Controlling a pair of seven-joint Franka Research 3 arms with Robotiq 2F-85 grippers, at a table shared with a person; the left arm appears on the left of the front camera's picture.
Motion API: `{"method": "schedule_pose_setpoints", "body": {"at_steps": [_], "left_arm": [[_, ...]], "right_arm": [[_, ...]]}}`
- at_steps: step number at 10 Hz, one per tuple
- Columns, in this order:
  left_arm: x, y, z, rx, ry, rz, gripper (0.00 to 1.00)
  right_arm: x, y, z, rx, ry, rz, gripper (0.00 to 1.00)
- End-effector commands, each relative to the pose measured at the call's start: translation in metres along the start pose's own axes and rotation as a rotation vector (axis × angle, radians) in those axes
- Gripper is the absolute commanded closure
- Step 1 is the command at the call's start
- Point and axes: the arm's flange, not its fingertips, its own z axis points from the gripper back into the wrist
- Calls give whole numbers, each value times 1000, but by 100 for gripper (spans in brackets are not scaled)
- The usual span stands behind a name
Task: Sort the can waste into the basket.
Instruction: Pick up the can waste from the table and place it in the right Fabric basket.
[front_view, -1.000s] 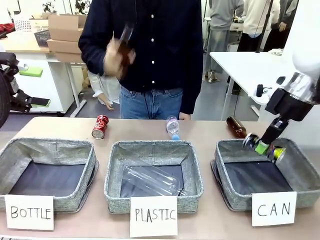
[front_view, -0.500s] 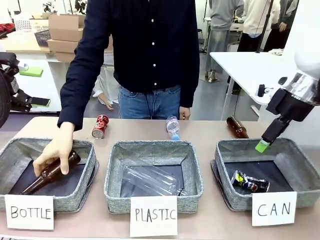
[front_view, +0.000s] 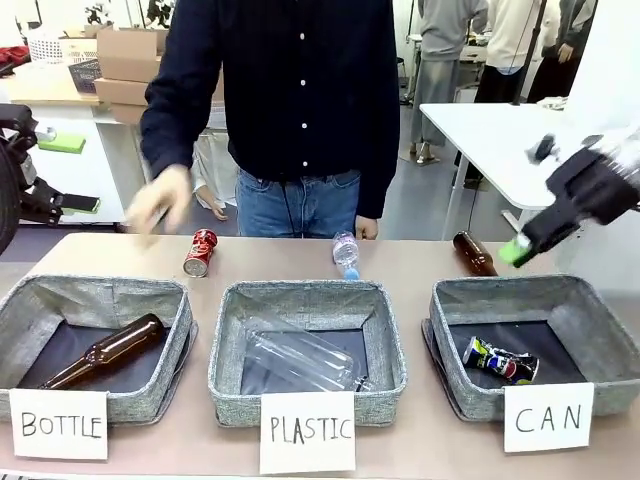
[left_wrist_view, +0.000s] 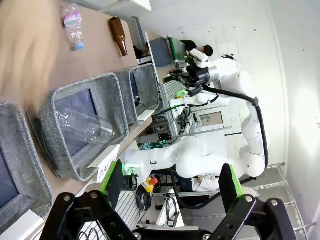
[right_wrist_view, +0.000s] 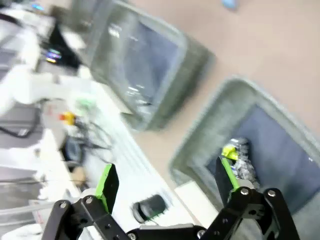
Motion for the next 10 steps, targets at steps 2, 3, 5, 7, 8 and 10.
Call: {"method": "schedule_pose_setpoints", "body": {"at_steps": [2,3,5,7,8,10], "left_arm": [[0,-1,-1,-25,-8,-21,0],[0,-1,-1,-25,-8,-21,0],[0,-1,-1,-25,-8,-21,0],[0,-1,-1,-25,-8,-21,0],[0,-1,-1,-25,-8,-21,0],[0,-1,-1,-25,-8,-21,0]], "right_arm": [[0,-12,34,811,-633,-271,0],[-7,-18,37,846,-640,-296,0],[-9,-1,43,421,-260,-102,0],[-9,-1,43,421,-260,-102,0],[-9,-1,43,421,-260,-102,0],[-9,-1,43,421,-260,-102,0]]}}
